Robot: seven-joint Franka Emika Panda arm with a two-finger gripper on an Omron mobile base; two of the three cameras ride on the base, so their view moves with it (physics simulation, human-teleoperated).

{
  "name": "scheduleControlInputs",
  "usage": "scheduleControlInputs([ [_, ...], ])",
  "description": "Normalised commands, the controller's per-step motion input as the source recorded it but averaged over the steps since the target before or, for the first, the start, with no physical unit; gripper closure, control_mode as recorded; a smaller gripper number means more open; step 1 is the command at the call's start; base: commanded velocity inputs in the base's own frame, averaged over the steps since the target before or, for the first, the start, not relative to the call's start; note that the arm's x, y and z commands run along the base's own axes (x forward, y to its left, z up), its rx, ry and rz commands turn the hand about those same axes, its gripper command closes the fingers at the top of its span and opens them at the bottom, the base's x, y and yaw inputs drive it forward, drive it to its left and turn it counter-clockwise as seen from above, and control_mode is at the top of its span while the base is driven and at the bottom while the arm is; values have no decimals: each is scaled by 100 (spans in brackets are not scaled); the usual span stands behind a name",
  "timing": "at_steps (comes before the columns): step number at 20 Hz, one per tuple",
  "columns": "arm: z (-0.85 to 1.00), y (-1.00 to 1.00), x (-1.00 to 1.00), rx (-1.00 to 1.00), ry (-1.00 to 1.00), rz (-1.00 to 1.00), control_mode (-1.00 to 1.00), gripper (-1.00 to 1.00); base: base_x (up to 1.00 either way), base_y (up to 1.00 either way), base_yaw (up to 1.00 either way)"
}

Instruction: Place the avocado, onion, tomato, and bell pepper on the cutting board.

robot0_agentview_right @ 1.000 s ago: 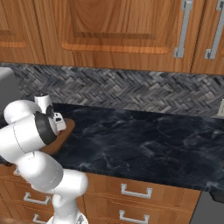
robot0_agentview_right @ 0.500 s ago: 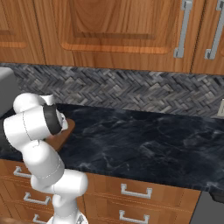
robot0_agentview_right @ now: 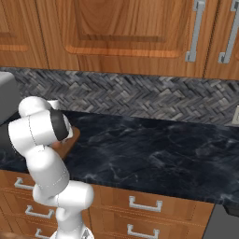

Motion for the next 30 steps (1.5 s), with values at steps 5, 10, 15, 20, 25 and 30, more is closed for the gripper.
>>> scheduleControlInputs([
  [5, -30, 1, -8, 0, 1, 6, -100, -100, 0, 0, 0],
  [10, -1, 1, -56, 0, 0, 5, -100, -100, 0, 0, 0],
  [15, 0, 0, -69, 0, 0, 4, -100, -100, 0, 0, 0],
  [20, 33, -14, -42, 1, -4, 1, -100, -100, 0, 0, 0],
  [25, 87, -31, -41, 4, -16, 0, -100, -100, 0, 0, 0],
  [30, 77, -43, -37, 4, -18, 0, -100, -100, 0, 0, 0],
])
